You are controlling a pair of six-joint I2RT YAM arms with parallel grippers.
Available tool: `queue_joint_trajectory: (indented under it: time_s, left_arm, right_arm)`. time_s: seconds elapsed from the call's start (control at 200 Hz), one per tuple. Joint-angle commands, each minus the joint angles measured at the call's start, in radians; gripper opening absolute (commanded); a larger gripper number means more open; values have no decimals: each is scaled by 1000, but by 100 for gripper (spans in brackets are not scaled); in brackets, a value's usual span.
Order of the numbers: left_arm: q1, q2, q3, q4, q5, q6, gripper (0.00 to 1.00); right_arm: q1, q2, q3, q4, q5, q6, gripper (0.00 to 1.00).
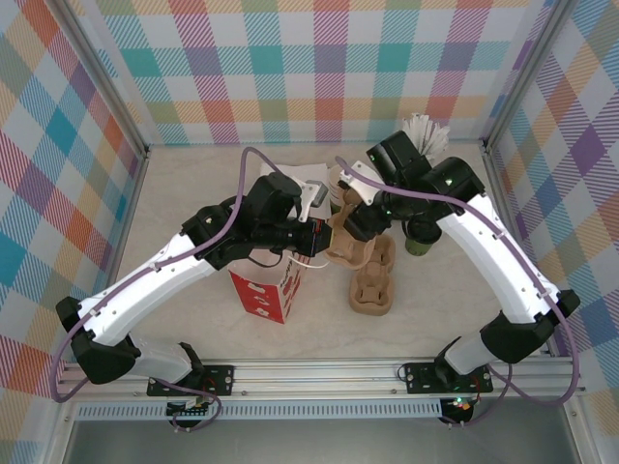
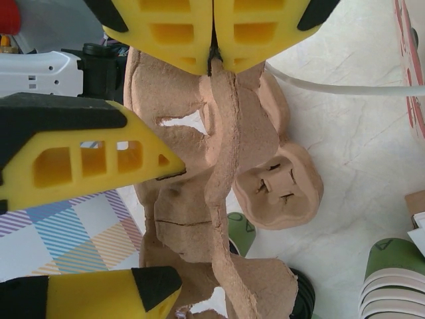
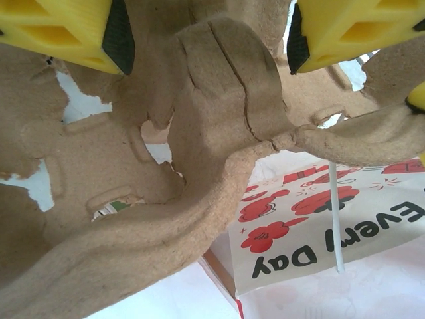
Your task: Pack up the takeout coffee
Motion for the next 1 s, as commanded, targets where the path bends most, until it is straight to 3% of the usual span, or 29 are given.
queue_joint_trajectory:
  time_s: [0.0,0.405,0.695,0.735,1.0]
  left_arm:
    - [-16,-19,22,21,21,10,0]
    - [-15,-21,29,10,5,5,0]
    - [-15,-44,30,-11,-25,0,25]
    - [-15,-52,31,-20,-44,1,32]
    - [-16,-194,-23,-51,-206,-44,48]
  right_arm:
    - [5,7,-16,20,-36,-13,59]
    - [5,2,-21,-1,-43,-18,39]
    - [5,4,-24,-7,-22,-19,37]
    - [5,4,-24,-6,-20,-17,36]
    - [5,26,26,-20,-43,-2,34]
